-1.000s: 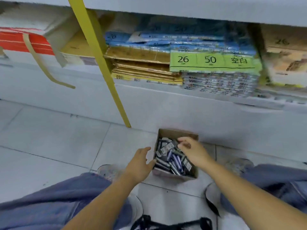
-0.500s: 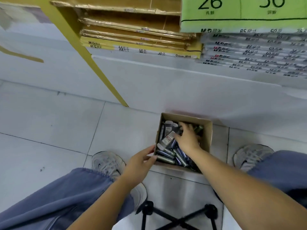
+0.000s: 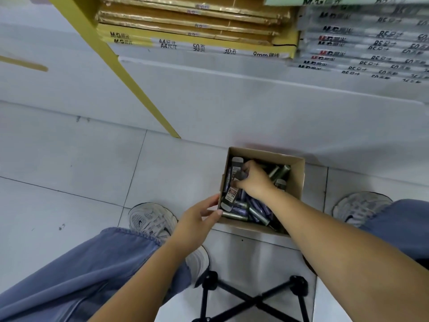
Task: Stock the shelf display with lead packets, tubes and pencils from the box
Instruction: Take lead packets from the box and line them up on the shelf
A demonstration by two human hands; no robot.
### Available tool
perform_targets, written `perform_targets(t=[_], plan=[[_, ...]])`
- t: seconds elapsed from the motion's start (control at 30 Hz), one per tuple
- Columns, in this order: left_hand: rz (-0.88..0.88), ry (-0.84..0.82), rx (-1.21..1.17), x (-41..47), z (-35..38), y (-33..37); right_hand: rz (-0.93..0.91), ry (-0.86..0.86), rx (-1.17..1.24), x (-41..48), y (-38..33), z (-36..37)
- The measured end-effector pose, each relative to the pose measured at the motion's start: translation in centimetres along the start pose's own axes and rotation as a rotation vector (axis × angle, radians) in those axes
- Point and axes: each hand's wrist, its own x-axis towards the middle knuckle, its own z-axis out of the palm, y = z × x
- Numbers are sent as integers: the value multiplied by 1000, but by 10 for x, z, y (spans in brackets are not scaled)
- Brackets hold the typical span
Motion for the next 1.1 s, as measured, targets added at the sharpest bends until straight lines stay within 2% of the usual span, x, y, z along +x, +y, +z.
perform_targets(t=[0.13, 0.27, 0.47, 0.6, 0.77, 0.83, 0.93, 1.0, 1.1], plan=[[1, -1, -9, -2, -2, 5, 40, -63, 187, -2, -1, -1], [-11, -1, -33, -2, -1, 2, -18, -142, 321, -9, 2, -11], [-15, -26, -69, 0, -1, 3, -75, -63, 356, -20, 4, -39], [-2, -19, -92, 1, 0, 3, -114, -98, 455, -30, -1, -60], [0, -10, -61, 2, 0, 8, -143, -15, 522, -49, -1, -75], [-3, 94, 55, 0, 1, 13, -149, 22, 500, -57, -1, -85], [200, 309, 324, 3, 9, 32, -157, 97, 553, -69, 1, -107], [275, 247, 334, 12, 22, 51, -158, 129, 613, -77, 6, -127], [131, -20, 210, 35, 52, 73, -120, 133, 607, -89, 23, -153]])
